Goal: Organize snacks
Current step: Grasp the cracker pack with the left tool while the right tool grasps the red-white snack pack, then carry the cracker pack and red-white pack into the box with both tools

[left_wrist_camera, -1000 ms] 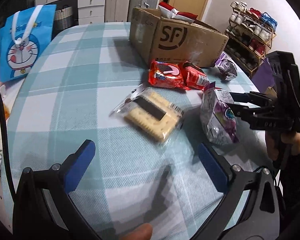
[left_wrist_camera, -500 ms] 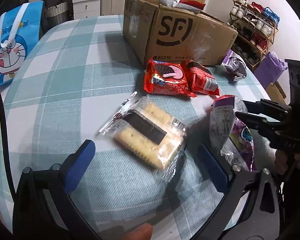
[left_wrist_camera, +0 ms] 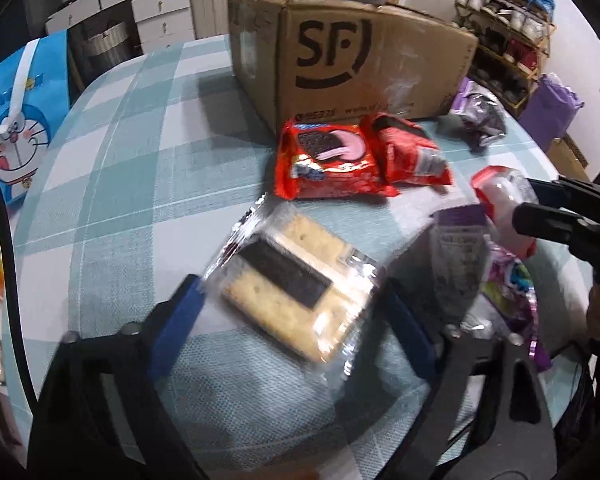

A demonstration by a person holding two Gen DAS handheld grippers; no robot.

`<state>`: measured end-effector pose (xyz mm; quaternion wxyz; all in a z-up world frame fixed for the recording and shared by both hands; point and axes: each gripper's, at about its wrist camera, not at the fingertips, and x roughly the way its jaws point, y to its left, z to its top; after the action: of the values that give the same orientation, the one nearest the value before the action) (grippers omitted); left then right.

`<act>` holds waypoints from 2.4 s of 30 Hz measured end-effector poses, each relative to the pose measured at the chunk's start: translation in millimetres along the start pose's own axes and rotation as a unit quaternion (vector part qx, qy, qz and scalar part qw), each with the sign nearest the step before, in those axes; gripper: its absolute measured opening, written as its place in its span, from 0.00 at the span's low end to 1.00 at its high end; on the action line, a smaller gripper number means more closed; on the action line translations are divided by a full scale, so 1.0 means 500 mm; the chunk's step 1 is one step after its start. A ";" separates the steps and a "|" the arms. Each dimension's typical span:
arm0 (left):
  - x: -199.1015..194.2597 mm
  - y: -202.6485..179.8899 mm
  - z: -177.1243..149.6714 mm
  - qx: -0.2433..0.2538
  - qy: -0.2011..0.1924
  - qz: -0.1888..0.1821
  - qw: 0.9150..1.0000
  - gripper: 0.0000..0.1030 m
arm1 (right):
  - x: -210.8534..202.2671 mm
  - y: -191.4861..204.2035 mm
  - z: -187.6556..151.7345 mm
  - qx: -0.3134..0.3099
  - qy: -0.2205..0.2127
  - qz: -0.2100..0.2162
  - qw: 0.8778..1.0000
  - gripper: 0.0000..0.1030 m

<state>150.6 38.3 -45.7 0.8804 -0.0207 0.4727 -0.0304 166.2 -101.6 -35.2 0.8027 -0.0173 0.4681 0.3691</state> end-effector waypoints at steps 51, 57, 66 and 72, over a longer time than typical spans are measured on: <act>-0.263 -0.019 0.141 -0.046 -0.179 -0.034 0.982 0.68 | -0.160 -0.031 0.137 0.030 -0.138 -0.010 0.990 0.43; -0.241 -0.013 0.196 -0.047 -0.178 -0.033 0.982 0.68 | -0.143 -0.039 0.184 0.033 -0.143 -0.009 0.989 0.43; -0.186 -0.016 0.274 -0.037 -0.169 -0.033 0.984 0.68 | -0.097 -0.069 0.241 0.041 -0.144 -0.013 0.989 0.43; -0.133 -0.012 0.312 -0.038 -0.157 -0.030 0.986 0.68 | -0.058 -0.093 0.268 0.048 -0.138 -0.018 0.989 0.43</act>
<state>243.8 38.4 96.1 0.9411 -0.0728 0.3283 -0.0348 285.3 -102.3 47.5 0.8658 0.0643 0.3700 0.3307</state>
